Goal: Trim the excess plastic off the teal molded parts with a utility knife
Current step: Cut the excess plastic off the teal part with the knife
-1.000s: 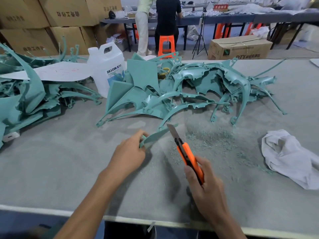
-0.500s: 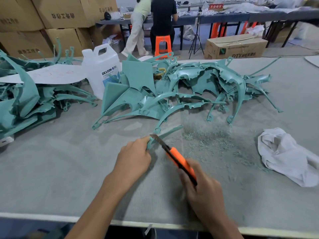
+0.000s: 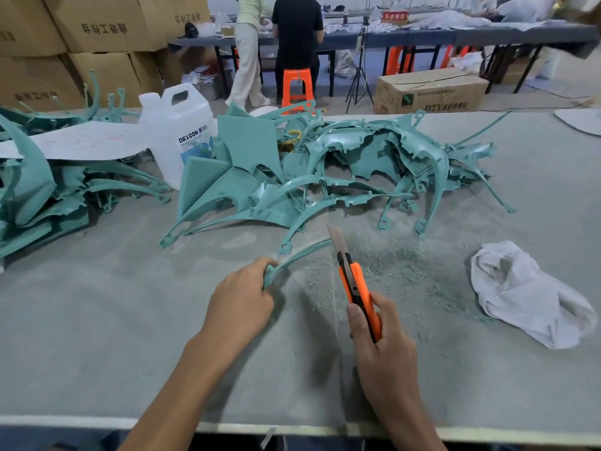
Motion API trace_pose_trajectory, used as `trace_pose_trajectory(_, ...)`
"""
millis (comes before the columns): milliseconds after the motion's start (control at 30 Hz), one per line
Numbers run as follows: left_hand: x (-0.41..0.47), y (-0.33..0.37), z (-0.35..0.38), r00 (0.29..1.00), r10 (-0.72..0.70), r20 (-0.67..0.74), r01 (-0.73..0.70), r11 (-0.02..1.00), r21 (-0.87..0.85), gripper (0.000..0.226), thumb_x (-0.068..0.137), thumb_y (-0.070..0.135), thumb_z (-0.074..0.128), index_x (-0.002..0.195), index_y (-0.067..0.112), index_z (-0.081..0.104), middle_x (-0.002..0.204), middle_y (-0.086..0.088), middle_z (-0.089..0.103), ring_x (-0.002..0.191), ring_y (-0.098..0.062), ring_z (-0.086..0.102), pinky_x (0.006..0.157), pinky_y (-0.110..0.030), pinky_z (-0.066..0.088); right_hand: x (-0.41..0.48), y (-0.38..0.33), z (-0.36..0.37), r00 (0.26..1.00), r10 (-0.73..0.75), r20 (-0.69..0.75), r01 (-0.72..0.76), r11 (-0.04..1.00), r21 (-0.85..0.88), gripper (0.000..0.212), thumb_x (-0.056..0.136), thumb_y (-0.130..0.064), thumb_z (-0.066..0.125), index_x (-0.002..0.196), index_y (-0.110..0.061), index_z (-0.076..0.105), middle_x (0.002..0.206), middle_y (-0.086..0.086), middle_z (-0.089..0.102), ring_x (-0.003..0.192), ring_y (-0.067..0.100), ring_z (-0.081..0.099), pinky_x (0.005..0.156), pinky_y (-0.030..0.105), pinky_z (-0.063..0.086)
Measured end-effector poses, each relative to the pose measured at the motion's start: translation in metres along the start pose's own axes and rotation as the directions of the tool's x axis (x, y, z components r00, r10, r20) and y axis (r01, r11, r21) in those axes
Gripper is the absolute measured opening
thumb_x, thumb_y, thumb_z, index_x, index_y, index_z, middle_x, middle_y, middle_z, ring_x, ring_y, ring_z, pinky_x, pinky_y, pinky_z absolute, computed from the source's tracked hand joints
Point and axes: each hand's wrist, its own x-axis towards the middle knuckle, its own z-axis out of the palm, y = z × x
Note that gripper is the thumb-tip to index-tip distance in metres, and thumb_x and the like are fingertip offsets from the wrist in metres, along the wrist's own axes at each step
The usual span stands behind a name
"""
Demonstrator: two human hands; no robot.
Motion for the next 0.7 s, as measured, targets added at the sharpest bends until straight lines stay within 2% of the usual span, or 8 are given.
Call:
trace_pose_trajectory(133,-0.003,0.001,0.001,0.999,0.017,-0.028,-0.018,0.999,-0.032,0.037,0.09,0.005,0.05,0.111,0.035,0.05,0.085,0.014,0.056,0.075,-0.014,0.053,0.059,-0.032,0.035,0.001,-0.002,0.0,1.0,0.018,0.0,-0.018,0.999,0.028,0.032,0.085,-0.08,0.035,0.109,-0.06,0.046,0.078,-0.021,0.067,0.064,0.004,0.063,0.055,0.02,0.047)
trace_pose_trajectory(233,-0.006,0.004,-0.003,0.994,0.097,-0.05,-0.097,0.995,0.006,0.039,0.089,0.003,0.057,0.112,0.034,0.059,0.098,0.013,0.066,0.093,-0.02,0.06,0.075,-0.036,0.044,0.005,-0.004,0.0,0.992,0.107,-0.06,-0.096,0.982,0.161,0.039,0.083,-0.077,0.044,0.111,-0.05,0.051,0.082,-0.016,0.068,0.069,0.006,0.067,0.064,0.037,0.055)
trace_pose_trajectory(300,-0.009,0.006,-0.003,0.98,0.187,-0.063,-0.186,0.982,0.017,0.043,0.085,0.003,0.061,0.111,0.037,0.067,0.109,0.016,0.068,0.105,-0.017,0.058,0.087,-0.036,0.041,0.007,-0.007,-0.005,0.982,0.178,-0.066,-0.156,0.953,0.259,0.048,0.077,-0.081,0.05,0.11,-0.046,0.054,0.08,-0.01,0.068,0.071,0.013,0.068,0.068,0.042,0.055)
trace_pose_trajectory(400,-0.016,0.01,0.002,0.95,0.302,-0.079,-0.301,0.953,0.021,0.043,0.081,0.002,0.066,0.109,0.035,0.073,0.118,0.012,0.063,0.114,-0.017,0.048,0.089,-0.032,0.026,0.008,-0.019,-0.014,0.973,0.227,0.032,-0.222,0.898,0.379,0.051,0.072,-0.084,0.057,0.102,-0.041,0.058,0.071,-0.003,0.064,0.058,0.016,0.062,0.053,0.037,0.052)
trace_pose_trajectory(467,-0.017,0.01,0.003,0.921,0.365,-0.134,-0.374,0.926,-0.051,0.038,0.079,0.001,0.067,0.105,0.026,0.077,0.122,0.002,0.06,0.117,-0.02,0.041,0.099,-0.031,0.029,0.012,-0.026,-0.014,0.955,0.261,0.142,-0.297,0.809,0.507,0.038,0.08,-0.065,0.07,0.098,-0.034,0.058,0.068,-0.005,0.058,0.053,0.015,0.055,0.044,0.034,0.047)
trace_pose_trajectory(567,-0.016,0.009,-0.001,0.886,0.377,-0.27,-0.42,0.899,-0.122,0.046,0.07,-0.011,0.073,0.105,0.019,0.076,0.125,-0.003,0.056,0.118,-0.017,0.036,0.106,-0.016,0.026,0.018,-0.032,-0.011,0.901,0.298,0.314,-0.433,0.64,0.635,0.02,0.089,-0.02,0.074,0.098,-0.015,0.056,0.077,-0.002,0.059,0.061,0.012,0.058,0.041,0.028,0.043)
trace_pose_trajectory(633,-0.019,0.016,-0.002,0.858,0.315,-0.405,-0.398,0.907,-0.137,0.044,0.077,0.012,0.07,0.12,0.017,0.065,0.135,-0.011,0.048,0.127,-0.023,0.037,0.11,-0.026,0.028,0.017,-0.04,-0.009,0.855,0.305,0.419,-0.518,0.517,0.681,0.016,0.088,-0.007,0.07,0.093,-0.012,0.055,0.075,0.003,0.057,0.059,0.014,0.059,0.04,0.025,0.043)
trace_pose_trajectory(700,-0.028,0.025,0.0,0.866,0.126,-0.484,-0.277,0.926,-0.255,0.07,0.083,0.046,0.068,0.141,0.018,0.04,0.147,-0.011,0.034,0.139,-0.025,0.031,0.114,-0.033,0.026,0.013,-0.047,-0.005,0.842,0.323,0.431,-0.537,0.43,0.726,0.016,0.089,-0.002,0.066,0.094,-0.011,0.054,0.076,0.007,0.055,0.057,0.014,0.056,0.039,0.024,0.043)
